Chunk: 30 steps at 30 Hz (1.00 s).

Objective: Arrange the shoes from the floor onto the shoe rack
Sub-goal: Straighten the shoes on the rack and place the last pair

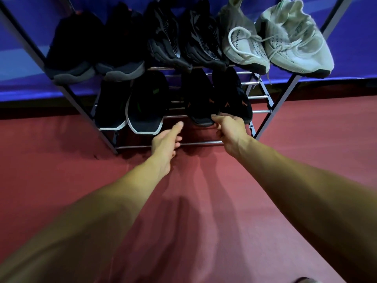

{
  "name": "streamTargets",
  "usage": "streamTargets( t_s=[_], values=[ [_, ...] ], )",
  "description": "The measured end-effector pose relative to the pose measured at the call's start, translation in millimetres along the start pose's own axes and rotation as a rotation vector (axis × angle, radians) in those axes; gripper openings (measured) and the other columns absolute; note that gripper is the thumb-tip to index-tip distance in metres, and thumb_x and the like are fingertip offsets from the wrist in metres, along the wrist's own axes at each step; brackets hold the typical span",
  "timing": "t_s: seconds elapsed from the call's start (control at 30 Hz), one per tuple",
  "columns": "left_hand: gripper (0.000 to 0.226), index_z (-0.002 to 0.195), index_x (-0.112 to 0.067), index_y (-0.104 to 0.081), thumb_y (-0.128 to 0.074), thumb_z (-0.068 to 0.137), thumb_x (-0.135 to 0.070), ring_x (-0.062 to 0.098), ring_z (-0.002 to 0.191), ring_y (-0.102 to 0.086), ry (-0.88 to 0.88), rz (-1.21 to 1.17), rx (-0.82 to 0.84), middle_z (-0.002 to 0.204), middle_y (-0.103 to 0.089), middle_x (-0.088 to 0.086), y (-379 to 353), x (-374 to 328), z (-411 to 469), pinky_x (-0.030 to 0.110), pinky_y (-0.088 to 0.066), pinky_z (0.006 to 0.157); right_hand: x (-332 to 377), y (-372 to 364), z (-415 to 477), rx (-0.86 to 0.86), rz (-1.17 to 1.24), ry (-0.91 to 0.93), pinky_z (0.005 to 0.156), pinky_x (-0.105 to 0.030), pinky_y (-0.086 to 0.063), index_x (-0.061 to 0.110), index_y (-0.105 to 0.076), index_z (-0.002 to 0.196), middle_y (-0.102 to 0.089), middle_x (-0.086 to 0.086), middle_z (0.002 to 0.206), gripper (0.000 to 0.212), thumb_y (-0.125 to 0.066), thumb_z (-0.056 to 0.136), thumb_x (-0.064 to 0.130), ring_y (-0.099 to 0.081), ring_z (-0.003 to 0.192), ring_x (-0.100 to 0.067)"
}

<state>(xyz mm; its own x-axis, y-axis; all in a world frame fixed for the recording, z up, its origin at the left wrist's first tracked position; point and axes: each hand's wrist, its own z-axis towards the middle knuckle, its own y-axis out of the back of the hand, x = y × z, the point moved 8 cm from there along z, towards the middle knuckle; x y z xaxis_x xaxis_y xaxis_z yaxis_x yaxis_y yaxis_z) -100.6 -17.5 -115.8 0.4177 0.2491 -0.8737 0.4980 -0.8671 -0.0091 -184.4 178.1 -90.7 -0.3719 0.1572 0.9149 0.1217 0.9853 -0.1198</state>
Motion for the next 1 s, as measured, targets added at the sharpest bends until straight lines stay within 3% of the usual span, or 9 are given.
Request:
streamTargets(
  t_s=[0.03, 0.13, 0.27, 0.37, 0.5, 0.83, 1.0],
  values=[
    [0.040, 0.090, -0.022, -0.075, -0.075, 0.077, -0.060, 0.006, 0.062, -0.054, -0.003, -0.033, -0.064, 0.076, -0.067, -0.008, 14, 2, 1, 0.021, -0.036, 0.052, 0, -1, 0, 0.015, -0.007, 0.000, 0.043, -0.017, -0.037, 0.010, -0.070, 0.087, -0.061, 0.001, 0.062, 0.002, -0.069, 0.088, 0.009, -0.051, 0.041, -0.002],
    [0.043, 0.088, -0.020, -0.070, -0.072, 0.075, -0.062, 0.008, 0.062, -0.056, -0.020, -0.136, -0.183, 0.076, -0.068, -0.005, 46, -2, 2, 0.023, -0.037, 0.053, -8, -4, -1, 0.066, -0.050, -0.055, 0.044, -0.023, -0.029, 0.016, -0.061, 0.073, -0.049, 0.006, 0.046, 0.019, -0.069, 0.091, 0.017, -0.046, 0.044, -0.007],
    [0.019, 0.086, -0.027, -0.059, -0.070, 0.078, -0.042, 0.011, 0.068, -0.060, -0.050, -0.233, -0.289, 0.088, -0.062, -0.006, 62, -18, 4, 0.024, -0.036, 0.053, -13, -12, -9, 0.146, -0.006, -0.127, 0.049, -0.024, -0.023, 0.019, -0.052, 0.074, -0.039, 0.008, 0.041, 0.024, -0.062, 0.096, 0.018, -0.043, 0.044, -0.007],
    [0.012, 0.089, -0.020, -0.059, -0.068, 0.082, -0.025, 0.009, 0.063, -0.058, -0.027, -0.290, -0.240, 0.091, -0.061, 0.000, 53, -24, 5, 0.022, -0.035, 0.050, -10, -22, -12, 0.142, 0.004, -0.111, 0.048, -0.024, -0.023, 0.018, -0.050, 0.073, -0.042, 0.007, 0.041, 0.026, -0.061, 0.097, 0.017, -0.045, 0.045, -0.008],
    [0.033, 0.117, -0.014, -0.061, -0.069, 0.086, -0.021, 0.008, 0.063, -0.057, 0.048, -0.318, -0.096, 0.101, -0.063, 0.001, 32, -19, 1, 0.021, -0.036, 0.051, -22, -27, -10, 0.123, -0.091, -0.133, 0.048, -0.025, -0.023, 0.014, -0.056, 0.078, -0.046, 0.006, 0.039, 0.021, -0.060, 0.098, 0.019, -0.043, 0.050, -0.014],
    [0.013, 0.101, -0.018, -0.060, -0.066, 0.090, -0.016, 0.011, 0.071, -0.058, 0.152, -0.256, 0.023, 0.105, -0.062, 0.003, 44, -3, 10, 0.023, -0.036, 0.058, -24, -27, -8, 0.156, -0.144, -0.097, 0.049, -0.027, -0.027, 0.014, -0.055, 0.075, -0.047, 0.006, 0.041, 0.024, -0.060, 0.098, 0.020, -0.043, 0.054, -0.016],
    [0.012, 0.102, -0.017, -0.060, -0.066, 0.091, -0.018, 0.011, 0.069, -0.058, 0.159, -0.256, 0.044, 0.104, -0.062, 0.006, 40, -12, 11, 0.024, -0.035, 0.058, -18, -29, -12, 0.124, -0.133, -0.101, 0.048, -0.027, -0.022, 0.015, -0.052, 0.070, -0.042, 0.006, 0.037, 0.029, -0.060, 0.098, 0.018, -0.036, 0.050, -0.016]
  ],
)
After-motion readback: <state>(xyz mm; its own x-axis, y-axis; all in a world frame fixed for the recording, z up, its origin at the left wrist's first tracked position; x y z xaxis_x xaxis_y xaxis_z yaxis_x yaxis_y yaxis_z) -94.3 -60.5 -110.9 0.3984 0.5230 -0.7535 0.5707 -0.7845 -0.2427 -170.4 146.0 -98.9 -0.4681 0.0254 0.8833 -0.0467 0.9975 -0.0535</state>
